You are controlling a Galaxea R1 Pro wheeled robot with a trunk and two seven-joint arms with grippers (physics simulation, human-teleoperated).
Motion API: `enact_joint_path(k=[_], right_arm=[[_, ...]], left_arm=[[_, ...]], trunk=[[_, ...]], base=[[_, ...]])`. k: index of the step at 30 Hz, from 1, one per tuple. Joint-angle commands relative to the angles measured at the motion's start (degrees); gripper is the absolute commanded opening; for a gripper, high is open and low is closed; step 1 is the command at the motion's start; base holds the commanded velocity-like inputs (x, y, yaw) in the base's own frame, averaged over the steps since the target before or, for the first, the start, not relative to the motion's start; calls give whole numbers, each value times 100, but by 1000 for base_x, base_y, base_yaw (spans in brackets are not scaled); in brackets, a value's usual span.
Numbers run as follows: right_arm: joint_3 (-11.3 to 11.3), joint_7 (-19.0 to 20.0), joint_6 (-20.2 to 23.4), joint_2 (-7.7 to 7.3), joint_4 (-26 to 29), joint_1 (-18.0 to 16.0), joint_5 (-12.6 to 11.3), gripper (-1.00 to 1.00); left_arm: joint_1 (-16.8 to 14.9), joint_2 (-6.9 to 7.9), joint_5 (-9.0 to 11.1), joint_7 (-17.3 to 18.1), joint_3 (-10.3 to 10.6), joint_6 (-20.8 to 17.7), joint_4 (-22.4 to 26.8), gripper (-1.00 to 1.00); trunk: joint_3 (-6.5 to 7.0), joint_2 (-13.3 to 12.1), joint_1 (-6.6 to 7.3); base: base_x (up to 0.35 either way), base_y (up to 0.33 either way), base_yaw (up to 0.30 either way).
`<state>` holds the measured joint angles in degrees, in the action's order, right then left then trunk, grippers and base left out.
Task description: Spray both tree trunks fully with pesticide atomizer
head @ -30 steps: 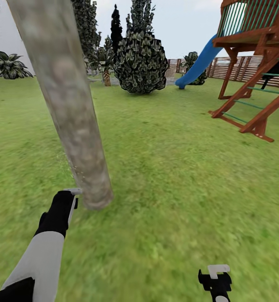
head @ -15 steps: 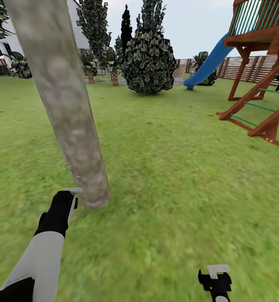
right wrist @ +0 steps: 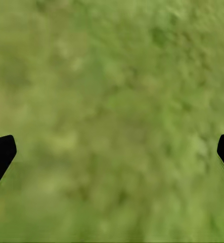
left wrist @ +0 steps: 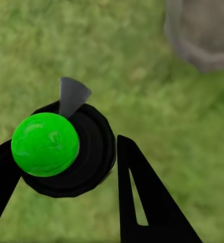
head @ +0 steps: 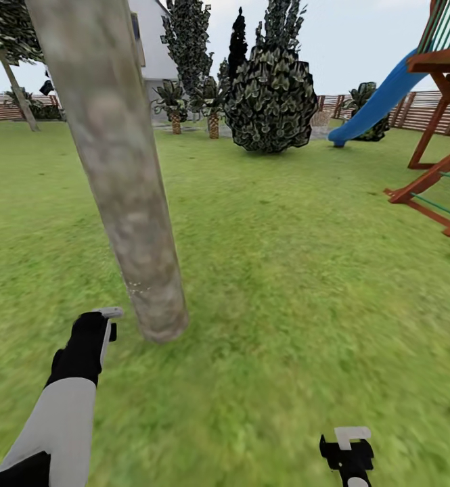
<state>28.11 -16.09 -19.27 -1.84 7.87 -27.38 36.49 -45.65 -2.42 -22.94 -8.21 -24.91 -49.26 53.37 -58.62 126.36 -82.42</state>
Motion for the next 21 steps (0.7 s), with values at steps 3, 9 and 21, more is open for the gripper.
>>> enact_joint_path(k=[3,9,21], right_arm=[[46,-17,-24,-1,-8,-4,60,100],[46,-17,-24,-1,-5,-4,60,100],[46,-17,-24,-7,-5,-4,63,100]], left_arm=[[-7,-8,35,-40,22,-19,14,-100],[-91,-27,22,-38,64,-71,11,-100],[-122,-43,17,-40,258,-75,15,-100]], trunk=[[-5,2,-2],[-5,2,-2],[-5,2,-2]], base=[[83,-36,277],[-80,-36,212],[30,-227,6]])
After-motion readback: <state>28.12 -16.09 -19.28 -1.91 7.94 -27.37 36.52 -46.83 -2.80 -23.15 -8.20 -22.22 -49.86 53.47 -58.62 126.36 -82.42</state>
